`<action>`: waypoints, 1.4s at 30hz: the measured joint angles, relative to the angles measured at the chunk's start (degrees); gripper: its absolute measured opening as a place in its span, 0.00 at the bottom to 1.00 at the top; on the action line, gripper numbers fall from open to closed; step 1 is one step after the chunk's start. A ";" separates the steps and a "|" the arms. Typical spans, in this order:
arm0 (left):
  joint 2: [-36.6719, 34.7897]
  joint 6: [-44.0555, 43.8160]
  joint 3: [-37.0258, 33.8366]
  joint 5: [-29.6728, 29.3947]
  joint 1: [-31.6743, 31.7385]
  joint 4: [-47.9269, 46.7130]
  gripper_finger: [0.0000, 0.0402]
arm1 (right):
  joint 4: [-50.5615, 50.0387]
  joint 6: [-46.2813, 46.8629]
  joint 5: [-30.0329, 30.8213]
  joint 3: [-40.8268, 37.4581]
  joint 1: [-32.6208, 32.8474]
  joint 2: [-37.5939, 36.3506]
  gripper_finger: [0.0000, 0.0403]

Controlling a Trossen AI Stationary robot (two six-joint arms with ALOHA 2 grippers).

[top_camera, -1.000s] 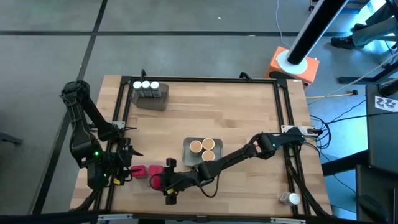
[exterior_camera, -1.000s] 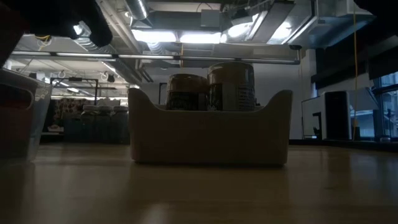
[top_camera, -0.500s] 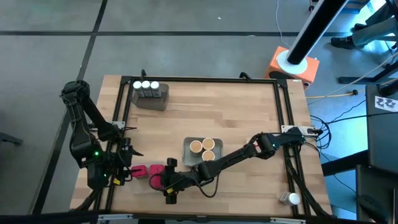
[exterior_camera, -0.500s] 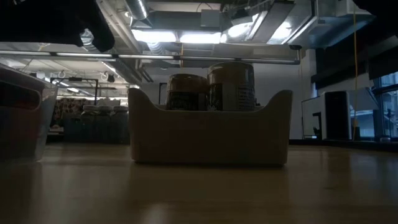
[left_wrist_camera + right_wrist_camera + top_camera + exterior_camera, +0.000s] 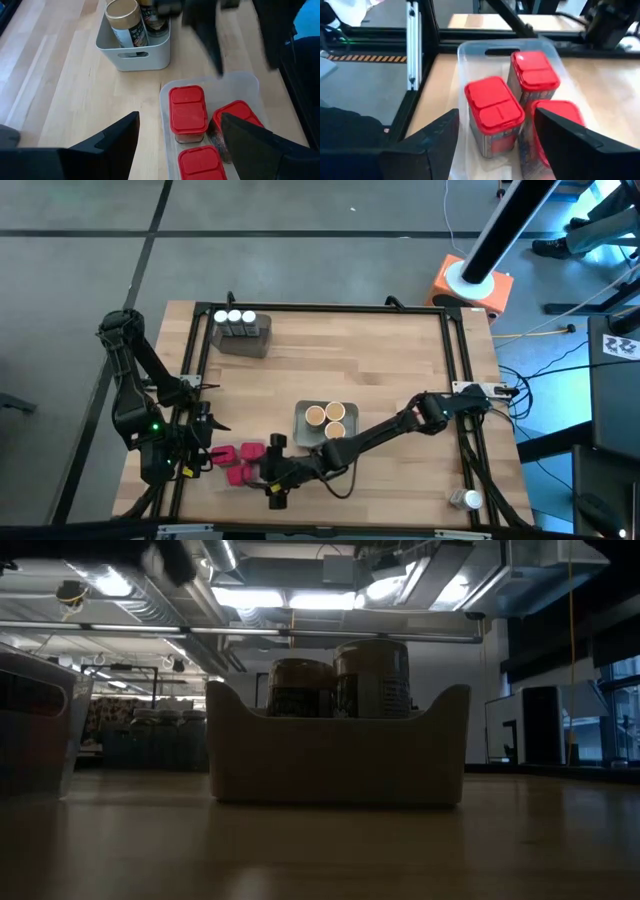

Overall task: Sort spices by type
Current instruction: Put the white seasoning bottle into the black bin

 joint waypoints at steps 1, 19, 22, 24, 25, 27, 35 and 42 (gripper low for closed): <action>-0.01 0.00 0.00 -0.02 0.02 -0.02 0.65 | -0.95 -0.09 0.46 0.01 0.44 -0.87 0.63; 0.00 0.00 0.00 -1.49 0.02 0.04 0.65 | -47.92 25.89 15.33 0.02 11.46 -12.58 0.62; -0.02 0.10 -0.01 -1.69 0.02 0.04 0.65 | -57.80 34.63 15.44 0.02 12.94 -13.19 0.62; -0.01 0.20 0.00 -1.79 0.02 0.02 0.65 | -64.17 40.80 14.88 0.02 13.70 -13.34 0.62; -0.02 0.21 -0.01 -1.88 0.01 0.02 0.65 | -66.93 43.54 14.62 0.02 14.05 -13.38 0.62; 0.00 0.22 -0.02 -1.92 0.02 0.02 0.65 | -72.99 48.75 14.45 0.01 14.93 -13.53 0.62; -0.01 0.53 -0.02 -2.09 0.00 0.02 0.65 | -80.72 61.34 12.75 -2.89 18.83 -18.30 0.62; -0.02 0.78 -0.04 -2.21 0.02 0.02 0.65 | -80.46 71.74 9.55 -14.38 22.31 -27.20 0.62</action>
